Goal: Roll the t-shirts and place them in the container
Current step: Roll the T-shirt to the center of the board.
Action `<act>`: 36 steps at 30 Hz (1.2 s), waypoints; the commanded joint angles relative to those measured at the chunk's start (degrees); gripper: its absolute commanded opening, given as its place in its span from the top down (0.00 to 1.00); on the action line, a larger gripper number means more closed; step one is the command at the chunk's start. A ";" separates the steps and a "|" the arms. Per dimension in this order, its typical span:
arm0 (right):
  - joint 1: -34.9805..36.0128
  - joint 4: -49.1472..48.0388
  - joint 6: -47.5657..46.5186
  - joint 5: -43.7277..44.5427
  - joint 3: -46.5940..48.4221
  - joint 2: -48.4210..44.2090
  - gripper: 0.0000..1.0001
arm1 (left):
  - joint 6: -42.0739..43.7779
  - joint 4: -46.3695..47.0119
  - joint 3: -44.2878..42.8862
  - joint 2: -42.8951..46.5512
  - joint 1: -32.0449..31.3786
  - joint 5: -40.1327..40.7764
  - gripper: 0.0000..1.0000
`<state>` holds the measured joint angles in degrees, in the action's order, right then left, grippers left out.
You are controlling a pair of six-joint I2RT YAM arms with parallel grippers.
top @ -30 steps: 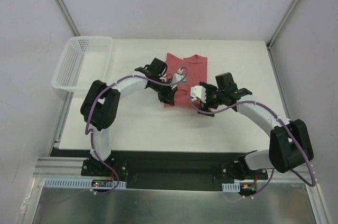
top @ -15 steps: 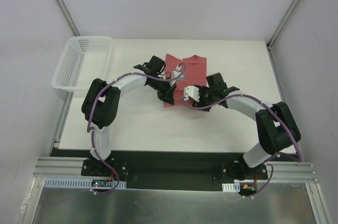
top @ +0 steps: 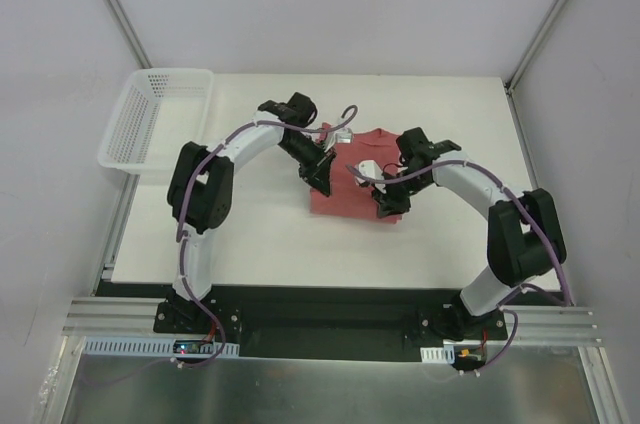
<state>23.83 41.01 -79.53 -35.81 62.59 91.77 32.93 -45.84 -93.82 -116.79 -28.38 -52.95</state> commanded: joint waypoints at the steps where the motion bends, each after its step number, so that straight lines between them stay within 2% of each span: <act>1: -3.18 19.09 -1.43 -7.07 3.49 4.89 0.92 | 6.52 -18.64 -9.51 -6.77 1.31 -3.74 1.00; 3: -4.40 20.06 -0.90 -8.30 5.17 7.19 0.91 | 7.50 -23.14 -10.94 -9.24 1.40 -4.62 1.00; 9: -6.69 23.67 -0.02 -9.89 10.97 16.06 0.90 | 7.77 -25.17 -14.02 -13.89 2.71 -4.27 1.00; 16: -8.63 27.09 0.25 -10.86 16.07 23.01 0.90 | 2.33 -21.14 -20.86 -18.73 5.17 -3.48 0.97; 23: -9.68 32.63 -0.10 -10.24 23.54 30.74 0.90 | 1.00 -20.43 -25.09 -22.34 5.97 -1.55 0.96; 24: -9.86 33.51 0.16 -10.33 24.76 31.71 0.89 | 0.48 -19.73 -24.75 -22.43 5.97 -0.41 0.89; 26: -10.04 36.76 0.95 -10.94 28.63 34.96 0.89 | -3.38 -13.44 -23.00 -20.33 6.06 4.58 0.82; 28: -10.82 39.13 2.70 -12.17 31.18 38.03 0.89 | -6.64 -6.57 -17.38 -17.00 6.41 7.93 0.74; 29: -11.00 39.66 3.84 -12.61 33.45 38.74 0.89 | -7.61 -0.10 -15.45 -12.97 6.58 9.51 0.70; 30: -11.44 40.80 4.37 -12.88 34.17 39.53 0.89 | -8.40 2.14 -12.73 -10.85 6.93 13.36 0.68; 33: -11.44 42.47 7.62 -12.70 37.86 42.43 0.89 | -9.02 5.75 -9.65 -4.95 7.37 16.81 0.62; 36: -11.53 43.45 10.35 -12.62 40.77 44.99 0.88 | -5.61 9.44 -2.46 2.60 7.03 16.92 0.58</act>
<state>13.45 74.87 -72.69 -49.65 98.94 134.23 25.47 -44.29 -102.50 -127.20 -22.35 -42.61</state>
